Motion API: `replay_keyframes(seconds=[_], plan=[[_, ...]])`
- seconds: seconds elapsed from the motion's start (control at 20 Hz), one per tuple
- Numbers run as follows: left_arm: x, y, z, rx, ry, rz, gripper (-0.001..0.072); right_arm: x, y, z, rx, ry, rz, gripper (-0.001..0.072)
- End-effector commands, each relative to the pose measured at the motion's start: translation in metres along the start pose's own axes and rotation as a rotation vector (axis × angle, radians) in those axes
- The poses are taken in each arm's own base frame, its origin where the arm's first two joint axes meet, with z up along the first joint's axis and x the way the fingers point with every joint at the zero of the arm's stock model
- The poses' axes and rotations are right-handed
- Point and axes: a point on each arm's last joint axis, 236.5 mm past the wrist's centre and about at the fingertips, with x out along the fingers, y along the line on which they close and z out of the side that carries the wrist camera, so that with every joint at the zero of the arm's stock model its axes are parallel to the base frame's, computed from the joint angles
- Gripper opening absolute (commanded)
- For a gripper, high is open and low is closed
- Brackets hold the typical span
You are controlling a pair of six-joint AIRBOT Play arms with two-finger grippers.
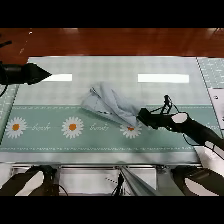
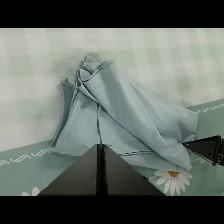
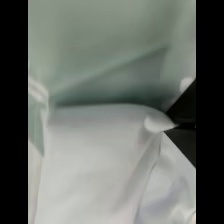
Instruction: Fold the shirts.
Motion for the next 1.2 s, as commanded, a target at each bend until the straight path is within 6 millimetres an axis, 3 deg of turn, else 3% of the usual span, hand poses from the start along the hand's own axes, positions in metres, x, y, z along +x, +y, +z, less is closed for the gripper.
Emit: replay_keyframes(seconds=[0.0,0.1,0.2,0.35,0.45,0.65,0.8,0.95,1.15], plan=[[0.000,0.000,-0.001,0.003,0.003,-0.001,0.0021,-0.013,0.041,0.008,-0.179,0.019,0.098,0.0017],[0.000,0.001,0.002,0.002,-0.009,0.003,0.0021,-0.057,0.077,0.027,-0.310,0.022,0.171,0.0017],[0.002,0.006,0.009,-0.004,-0.045,0.018,0.0022,-0.122,0.104,0.055,-0.360,-0.035,0.188,0.0017],[0.008,0.020,0.020,-0.025,-0.112,0.052,0.0022,-0.239,0.117,0.096,-0.342,-0.232,0.100,0.0017],[0.015,0.031,0.025,-0.018,-0.134,0.072,0.0022,-0.301,0.111,0.103,-0.307,-0.353,0.042,0.0017],[0.035,0.049,0.021,-0.057,-0.099,0.082,0.0022,-0.375,0.060,0.094,-0.148,-0.451,-0.151,0.0017],[0.048,0.058,0.016,-0.062,-0.068,0.081,0.0021,-0.423,-0.004,0.083,-0.022,-0.489,-0.435,0.0016],[0.054,0.061,0.014,-0.045,-0.056,0.077,0.0022,-0.464,-0.073,0.047,0.116,-0.416,-0.752,0.0016],[0.055,0.063,0.014,-0.021,-0.056,0.080,0.0022,-0.498,-0.104,0.030,0.260,-0.453,-0.935,0.0016]])
